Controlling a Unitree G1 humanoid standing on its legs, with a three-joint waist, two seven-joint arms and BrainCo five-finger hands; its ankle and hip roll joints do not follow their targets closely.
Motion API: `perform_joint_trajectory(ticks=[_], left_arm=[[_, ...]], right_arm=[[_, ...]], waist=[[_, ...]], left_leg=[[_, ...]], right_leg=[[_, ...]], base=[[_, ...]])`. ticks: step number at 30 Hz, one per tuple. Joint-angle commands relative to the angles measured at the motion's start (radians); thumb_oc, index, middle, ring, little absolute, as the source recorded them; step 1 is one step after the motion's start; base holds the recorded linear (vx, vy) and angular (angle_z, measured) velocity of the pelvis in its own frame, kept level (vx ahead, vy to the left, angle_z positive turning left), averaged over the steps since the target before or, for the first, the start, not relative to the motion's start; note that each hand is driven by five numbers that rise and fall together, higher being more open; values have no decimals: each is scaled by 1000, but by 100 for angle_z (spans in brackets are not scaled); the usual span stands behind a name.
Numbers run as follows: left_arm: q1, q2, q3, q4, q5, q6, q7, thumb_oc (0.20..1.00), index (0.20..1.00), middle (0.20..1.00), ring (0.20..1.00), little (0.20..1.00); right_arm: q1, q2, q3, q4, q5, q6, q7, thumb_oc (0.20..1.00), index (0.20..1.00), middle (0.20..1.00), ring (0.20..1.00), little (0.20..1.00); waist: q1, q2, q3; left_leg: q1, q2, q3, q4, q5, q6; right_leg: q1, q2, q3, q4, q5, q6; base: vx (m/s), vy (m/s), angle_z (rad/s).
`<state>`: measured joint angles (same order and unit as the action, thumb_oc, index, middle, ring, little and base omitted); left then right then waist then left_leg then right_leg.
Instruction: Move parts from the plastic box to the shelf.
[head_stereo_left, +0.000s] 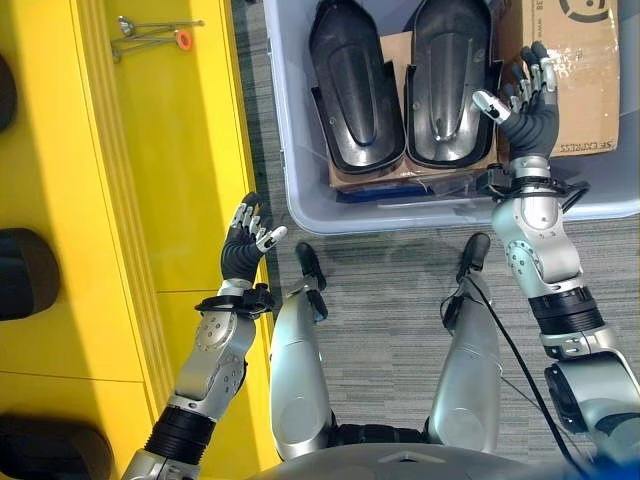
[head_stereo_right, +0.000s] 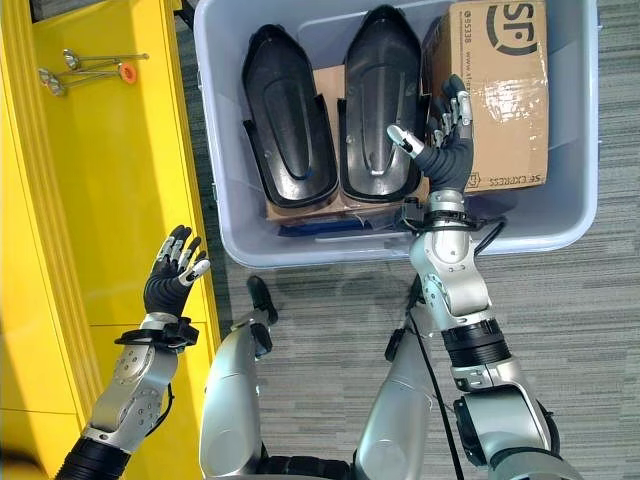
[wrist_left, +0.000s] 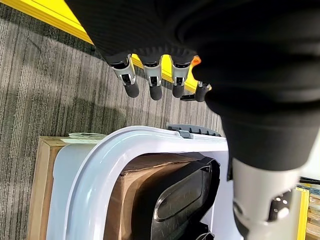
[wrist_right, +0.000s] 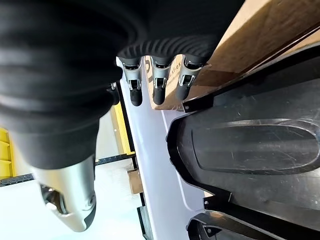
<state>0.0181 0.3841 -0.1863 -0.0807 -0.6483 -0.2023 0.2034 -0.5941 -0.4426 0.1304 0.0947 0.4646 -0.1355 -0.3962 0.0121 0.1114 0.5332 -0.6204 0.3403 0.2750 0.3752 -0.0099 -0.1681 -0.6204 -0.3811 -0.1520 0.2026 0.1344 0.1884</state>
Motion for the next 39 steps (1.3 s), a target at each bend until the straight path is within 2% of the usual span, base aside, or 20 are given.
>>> perform_joint_trajectory(ticks=[1, 25, 39], left_arm=[[35, 64, 15, -111, -3, -49, 14, 1000, 1000, 1000, 1000, 1000], [36, 72, -19, -110, 1, -52, 45, 1000, 1000, 1000, 1000, 1000], [35, 82, -32, -110, -4, -67, 52, 1000, 1000, 1000, 1000, 1000]], right_arm=[[-32, -5, -18, -61, -28, -49, -1, 1000, 1000, 1000, 1000, 1000], [-68, 30, -52, 252, 19, -12, -82, 1000, 1000, 1000, 1000, 1000], [-156, -8, -96, 455, 69, -25, -117, 1000, 1000, 1000, 1000, 1000]], waist=[[3, -6, -16], [9, 11, -13], [15, 21, -13]], left_leg=[[15, 40, 12, -45, 73, -34], [-50, 35, 4, -46, 75, -28], [-87, 32, -2, -44, 74, -27]], right_leg=[[-8, -104, 25, 212, -151, 26], [-69, -102, 29, 211, -145, 22], [-104, -101, 32, 225, -151, 19]], base=[[0, 0, 0], [0, 0, 0], [0, 0, 0]])
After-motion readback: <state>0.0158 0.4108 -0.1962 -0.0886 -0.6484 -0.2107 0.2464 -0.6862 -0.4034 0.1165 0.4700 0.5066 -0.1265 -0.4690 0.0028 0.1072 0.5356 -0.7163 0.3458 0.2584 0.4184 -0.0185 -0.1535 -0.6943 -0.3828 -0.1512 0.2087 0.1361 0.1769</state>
